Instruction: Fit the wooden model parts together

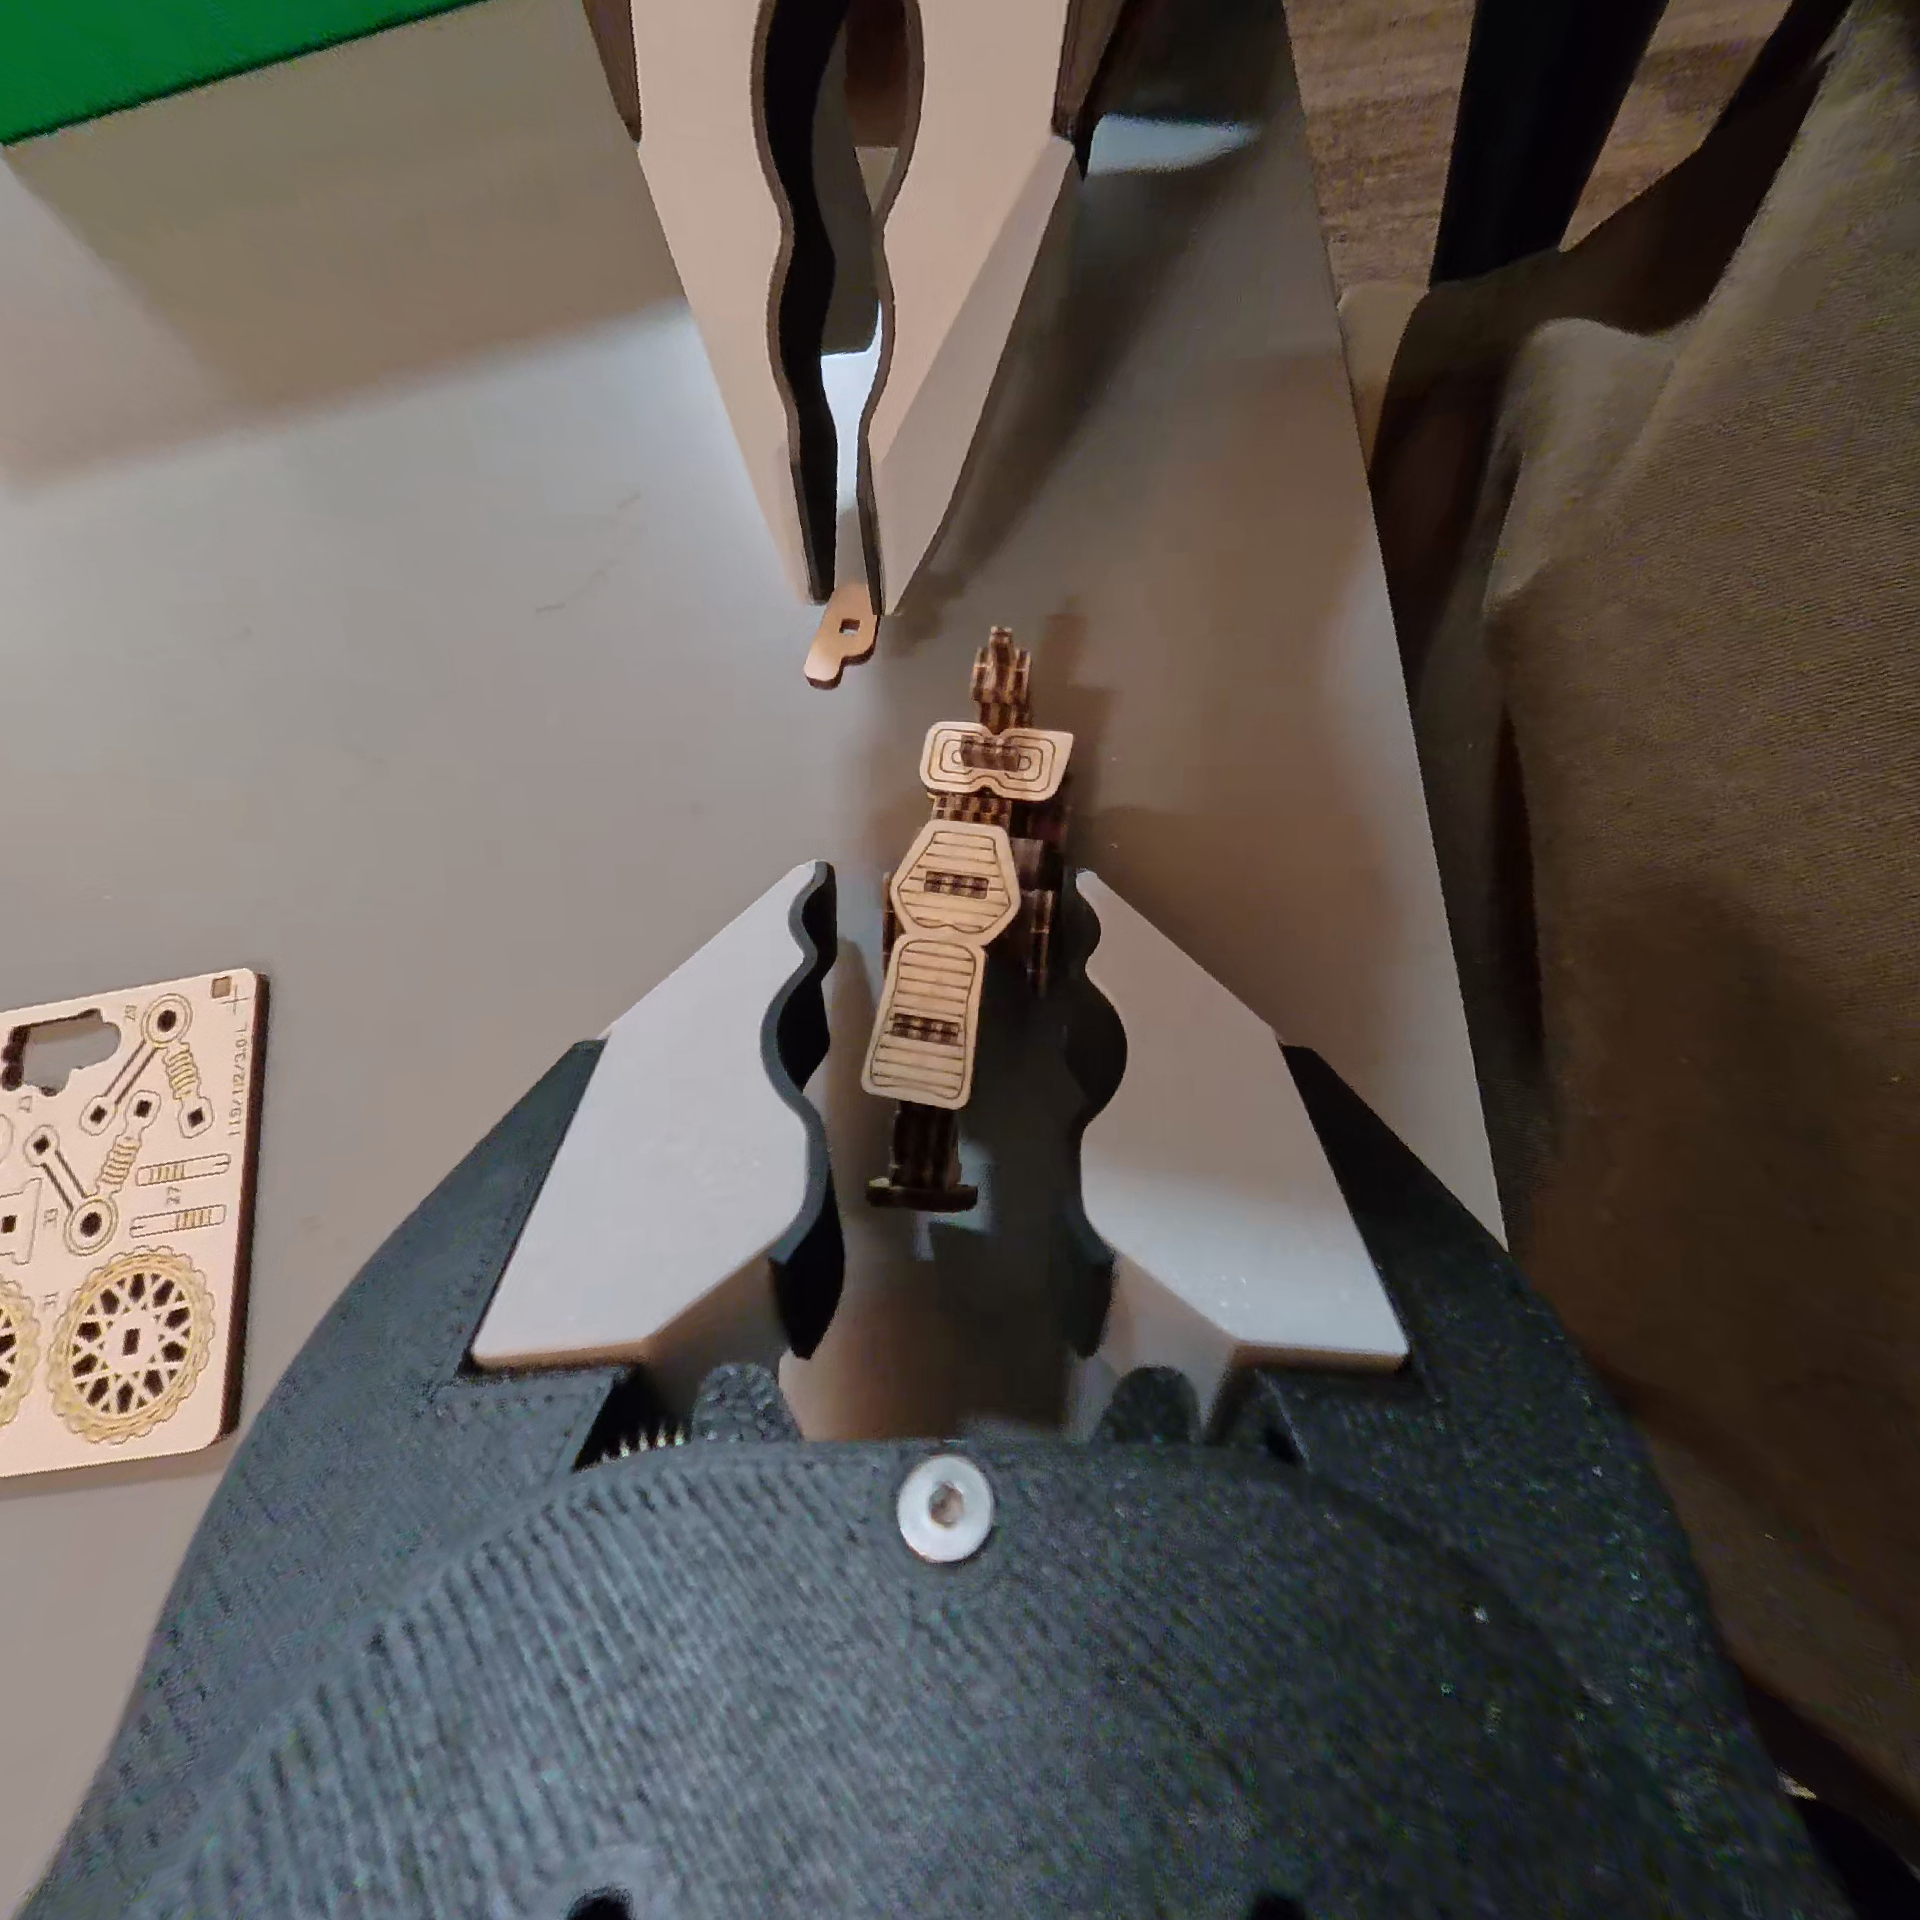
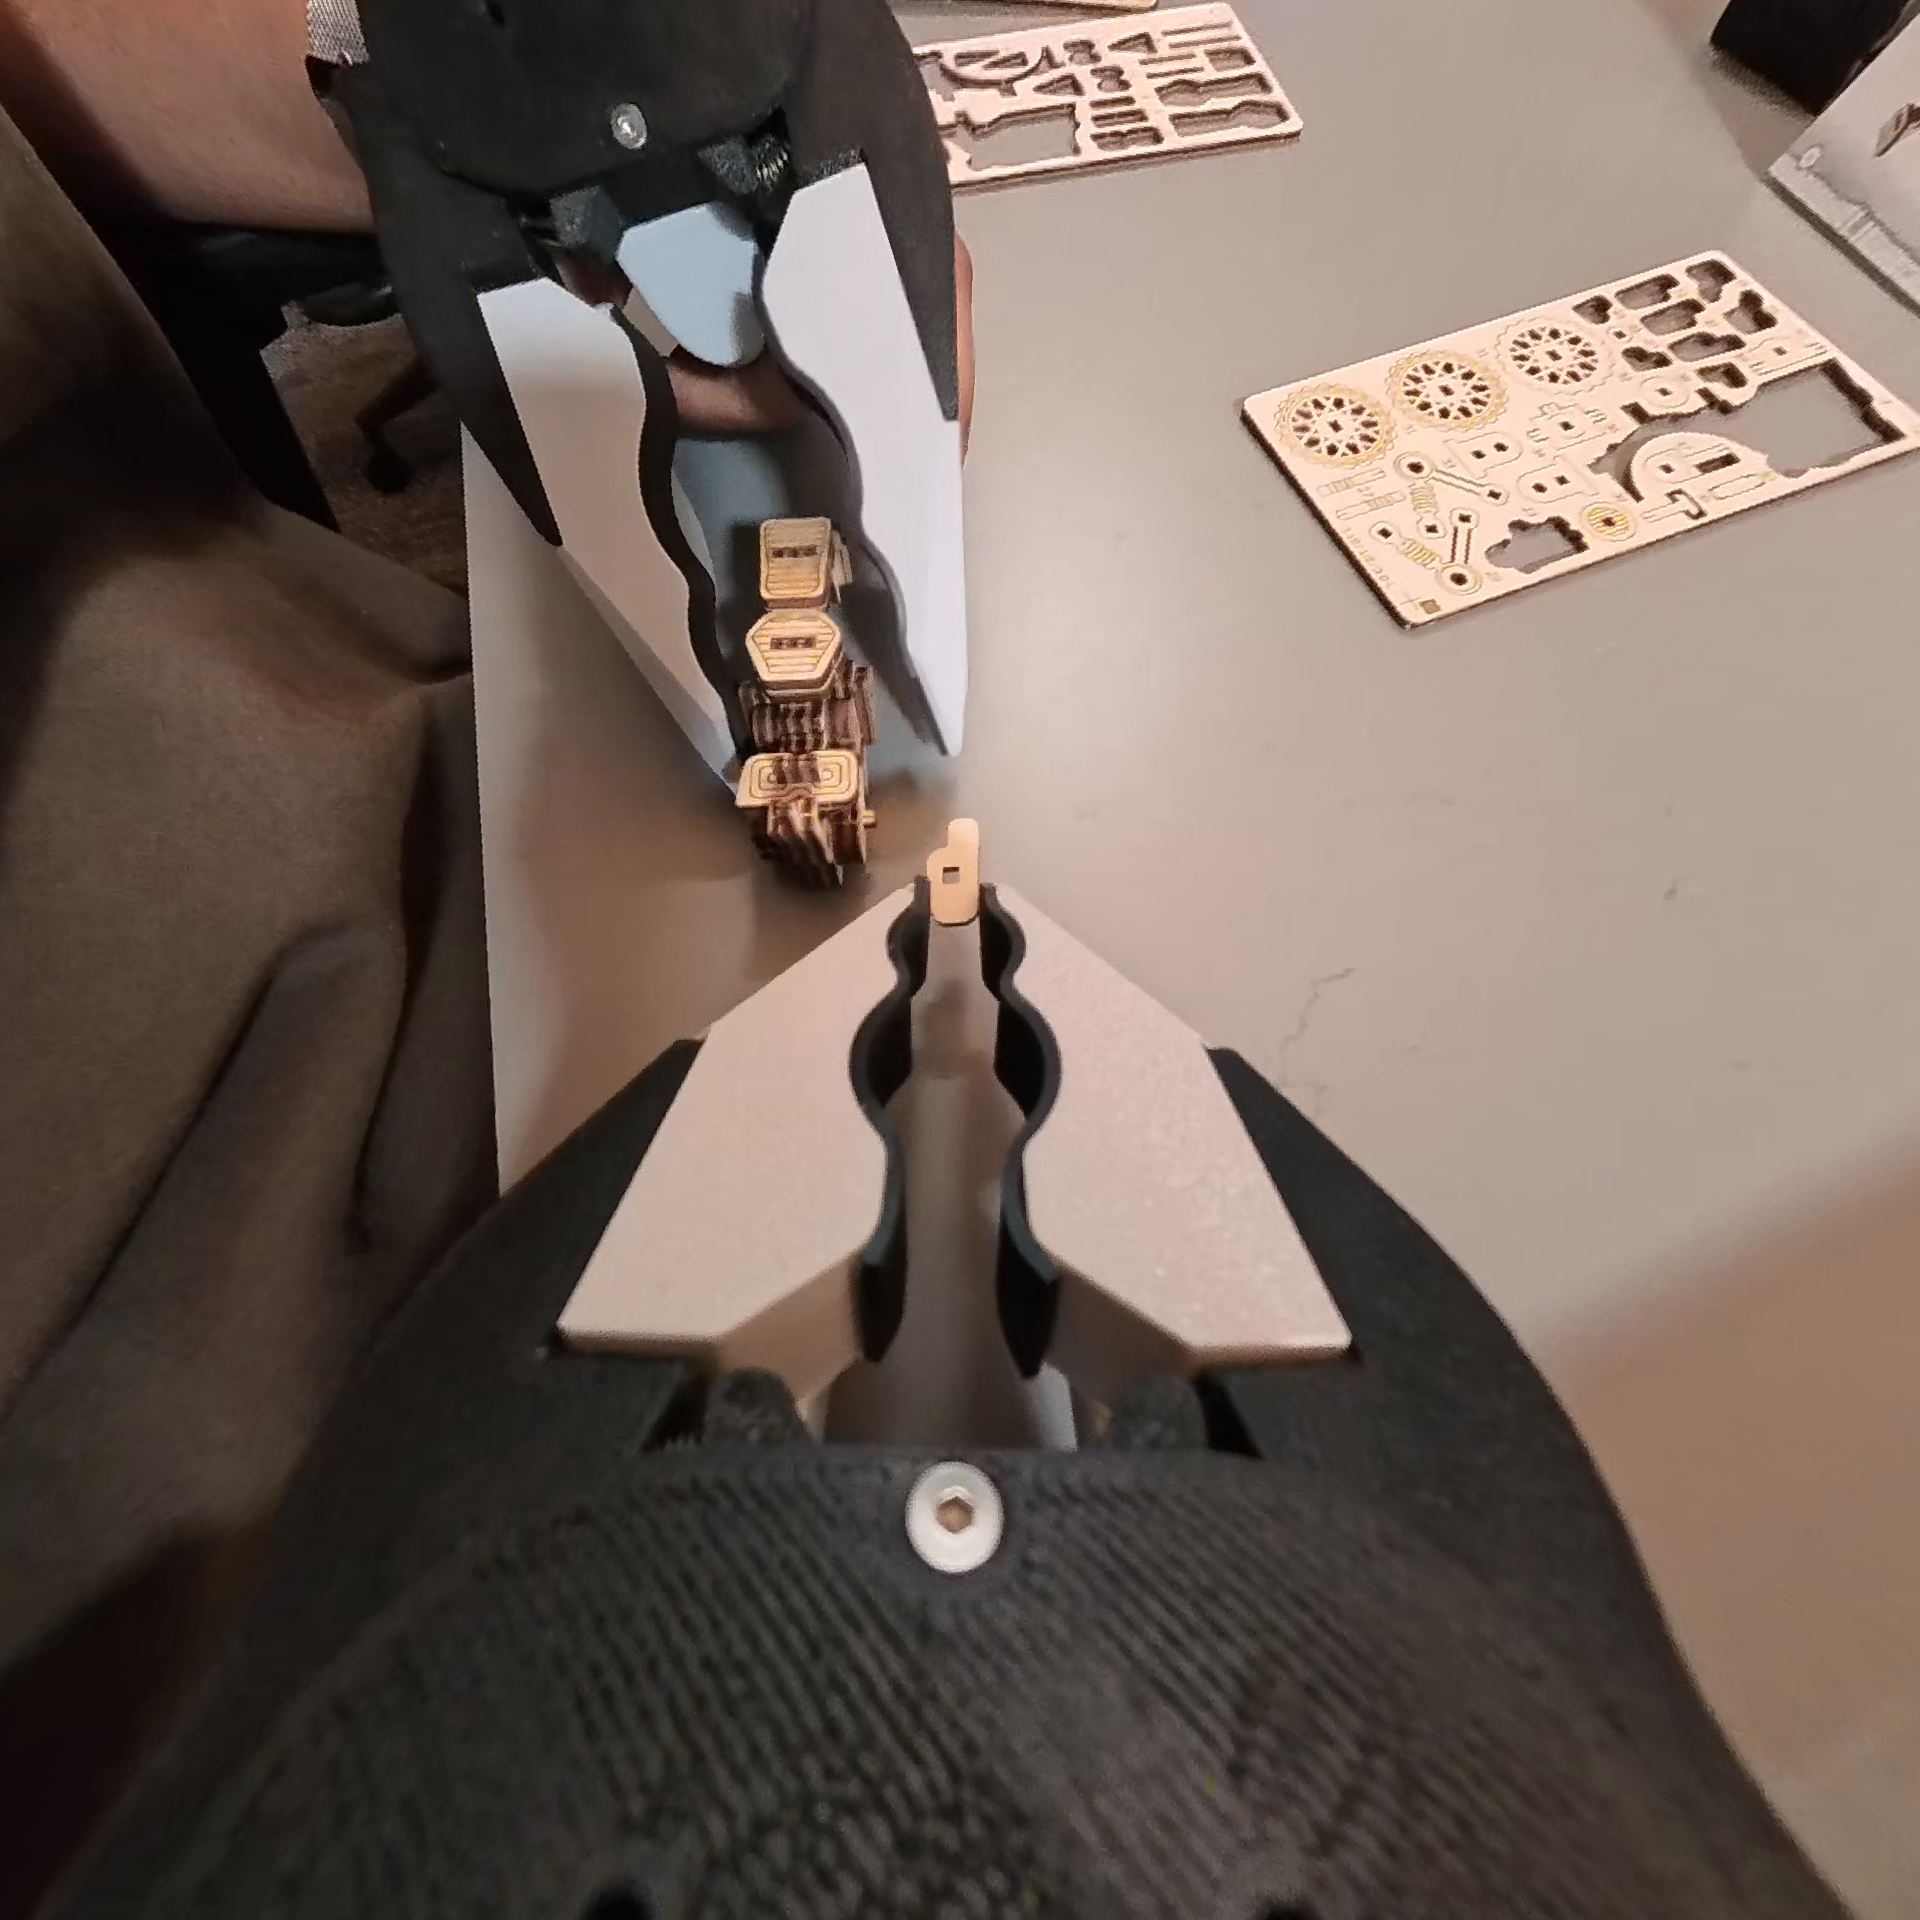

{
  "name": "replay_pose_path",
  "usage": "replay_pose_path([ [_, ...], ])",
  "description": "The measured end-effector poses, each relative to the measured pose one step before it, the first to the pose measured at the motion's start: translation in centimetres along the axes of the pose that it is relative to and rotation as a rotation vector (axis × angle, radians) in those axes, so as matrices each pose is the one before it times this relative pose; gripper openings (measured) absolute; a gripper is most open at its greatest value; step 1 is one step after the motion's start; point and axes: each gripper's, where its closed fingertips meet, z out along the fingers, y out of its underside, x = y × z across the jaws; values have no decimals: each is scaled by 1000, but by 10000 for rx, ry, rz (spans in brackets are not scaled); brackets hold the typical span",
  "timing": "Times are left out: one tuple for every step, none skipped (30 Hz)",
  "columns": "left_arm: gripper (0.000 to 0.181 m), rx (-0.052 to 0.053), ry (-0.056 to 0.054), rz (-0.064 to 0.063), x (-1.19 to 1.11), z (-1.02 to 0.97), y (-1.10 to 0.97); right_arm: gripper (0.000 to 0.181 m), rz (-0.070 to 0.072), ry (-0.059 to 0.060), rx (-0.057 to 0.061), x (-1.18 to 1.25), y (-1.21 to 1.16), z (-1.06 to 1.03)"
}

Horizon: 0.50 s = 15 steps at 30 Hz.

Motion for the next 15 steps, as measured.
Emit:
replay_pose_path([
  [43, 21, -5, -25, -32, -27, -26, 7, 21, 15, 59, 37, -103, -36],
  [44, 24, -10, -27, -37, -25, -30, 7, 46, -9, 74, 19, -120, -51],
  [45, 30, 1, -26, -26, -30, -29, 7, 96, -42, 103, -1, -159, -76],
  [48, 23, 10, -35, -15, -55, 0, 7, 161, -66, 137, 10, -217, -88],
  [50, 30, 32, -53, 11, -79, 4, 7, 203, -88, 174, 8, -275, -127],
  [52, 63, 3, -104, -76, -103, -31, 7, 235, -96, 224, 30, -352, -170],
  [55, 100, -14, -150, -138, -158, -72, 7, 330, -161, 323, -25, -511, -230],
  [57, 154, 57, -168, -67, -218, -133, 7, 516, -288, 457, -115, -735, -299],
  [59, 232, 85, -212, -76, -276, -235, 7, 769, -433, 606, -202, -979, -370],
  [60, 353, 107, -273, -101, -367, -429, 7, 1040, -585, 769, -239, -1209, -459],
  [62, 458, 108, -335, -142, -455, -650, 7, 1266, -683, 912, -192, -1366, -545],
  [63, 538, 120, -352, -142, -531, -845, 6, 1436, -737, 955, -91, -1364, -625],
  [65, 599, 112, -322, -123, -556, -1005, 6, 1455, -826, 851, -104, -1191, -673],
  [65, 617, 58, -285, -145, -543, -1057, 6, 1266, -767, 611, -114, -921, -619],
  [65, 571, 33, -230, -115, -477, -985, 7, 964, -522, 381, -29, -638, -439],
])
